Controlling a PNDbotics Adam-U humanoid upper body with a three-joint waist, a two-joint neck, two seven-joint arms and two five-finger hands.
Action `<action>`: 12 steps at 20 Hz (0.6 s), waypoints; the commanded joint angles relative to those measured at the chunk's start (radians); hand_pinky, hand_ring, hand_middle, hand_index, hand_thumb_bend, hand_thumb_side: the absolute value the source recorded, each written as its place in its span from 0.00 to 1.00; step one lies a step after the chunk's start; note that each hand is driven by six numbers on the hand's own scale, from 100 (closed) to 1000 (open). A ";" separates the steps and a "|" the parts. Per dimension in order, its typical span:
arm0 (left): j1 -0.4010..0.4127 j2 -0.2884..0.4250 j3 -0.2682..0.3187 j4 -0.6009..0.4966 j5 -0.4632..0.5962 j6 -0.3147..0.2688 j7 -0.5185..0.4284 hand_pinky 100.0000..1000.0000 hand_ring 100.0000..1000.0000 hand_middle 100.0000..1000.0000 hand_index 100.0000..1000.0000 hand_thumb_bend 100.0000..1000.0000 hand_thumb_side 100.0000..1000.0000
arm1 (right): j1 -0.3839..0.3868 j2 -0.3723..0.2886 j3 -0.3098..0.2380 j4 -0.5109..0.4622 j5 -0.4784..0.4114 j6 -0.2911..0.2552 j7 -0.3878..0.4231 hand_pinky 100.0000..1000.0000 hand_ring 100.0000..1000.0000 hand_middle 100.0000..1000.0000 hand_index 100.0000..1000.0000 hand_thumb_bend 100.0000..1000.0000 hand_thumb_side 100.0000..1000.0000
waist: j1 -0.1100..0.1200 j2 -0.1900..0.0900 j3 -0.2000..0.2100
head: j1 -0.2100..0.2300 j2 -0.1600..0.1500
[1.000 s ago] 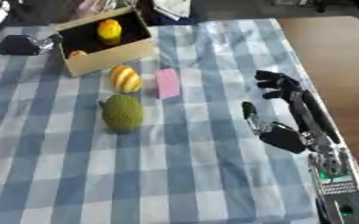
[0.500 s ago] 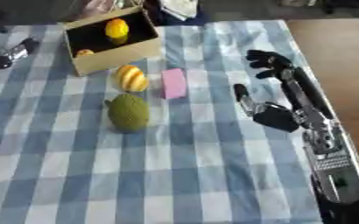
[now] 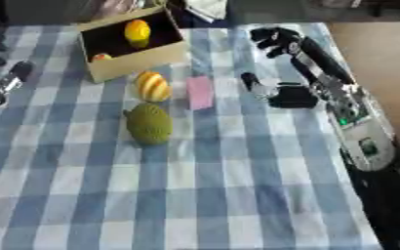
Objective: Pick up objects on the table and place them in the box.
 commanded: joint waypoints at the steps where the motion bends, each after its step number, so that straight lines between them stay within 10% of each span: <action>1: 0.009 -0.018 0.007 -0.034 0.010 -0.015 -0.008 0.64 0.55 0.57 0.73 0.40 0.38 | -0.070 -0.045 0.031 0.077 0.017 -0.041 0.048 0.74 0.84 0.86 0.93 0.21 0.33 | -0.014 -0.027 0.006 | -0.007 0.006; 12: 0.053 -0.104 -0.018 -0.041 0.016 -0.043 -0.061 0.64 0.55 0.57 0.73 0.38 0.40 | -0.231 0.010 0.042 0.384 0.147 -0.142 0.203 0.81 0.92 0.96 0.98 0.25 0.25 | -0.018 -0.023 0.040 | -0.025 0.016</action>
